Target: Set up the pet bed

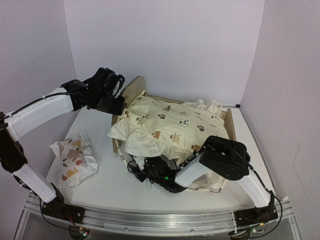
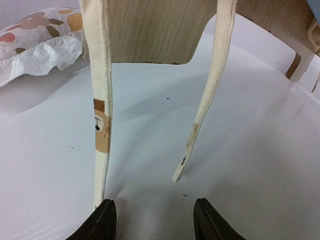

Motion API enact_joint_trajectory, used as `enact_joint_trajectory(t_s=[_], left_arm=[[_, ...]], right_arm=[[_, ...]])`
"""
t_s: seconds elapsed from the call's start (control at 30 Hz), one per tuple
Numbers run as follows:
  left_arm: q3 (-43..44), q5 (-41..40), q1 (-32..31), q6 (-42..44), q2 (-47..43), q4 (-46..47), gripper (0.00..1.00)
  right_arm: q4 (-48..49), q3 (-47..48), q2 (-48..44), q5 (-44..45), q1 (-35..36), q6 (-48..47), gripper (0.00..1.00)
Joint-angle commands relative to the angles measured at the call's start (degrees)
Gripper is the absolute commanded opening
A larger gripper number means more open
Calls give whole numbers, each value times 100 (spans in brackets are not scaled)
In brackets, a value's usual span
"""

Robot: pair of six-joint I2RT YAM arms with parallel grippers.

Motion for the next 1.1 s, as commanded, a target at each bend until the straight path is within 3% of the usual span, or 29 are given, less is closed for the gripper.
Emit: enact_joint_trajectory(t_s=[0.0, 0.23, 0.57, 0.8, 0.97, 1.07], left_arm=[[768, 16, -71, 200, -172, 699, 0], [867, 68, -69, 163, -119, 629, 0], [926, 79, -74, 137, -119, 578, 0], [951, 84, -79, 147, -119, 563, 0], [871, 70, -79, 137, -135, 610, 0], [837, 82, -82, 137, -125, 646, 0]], right_arm=[[143, 306, 289, 236, -30, -180, 55], [469, 768, 615, 696, -29, -502, 55], [637, 1390, 1063, 1141, -29, -951, 46], [783, 1433, 1113, 1333, -29, -1106, 28], [883, 1218, 977, 1264, -4, -1089, 3], [952, 1077, 888, 1084, 62, -1208, 0]])
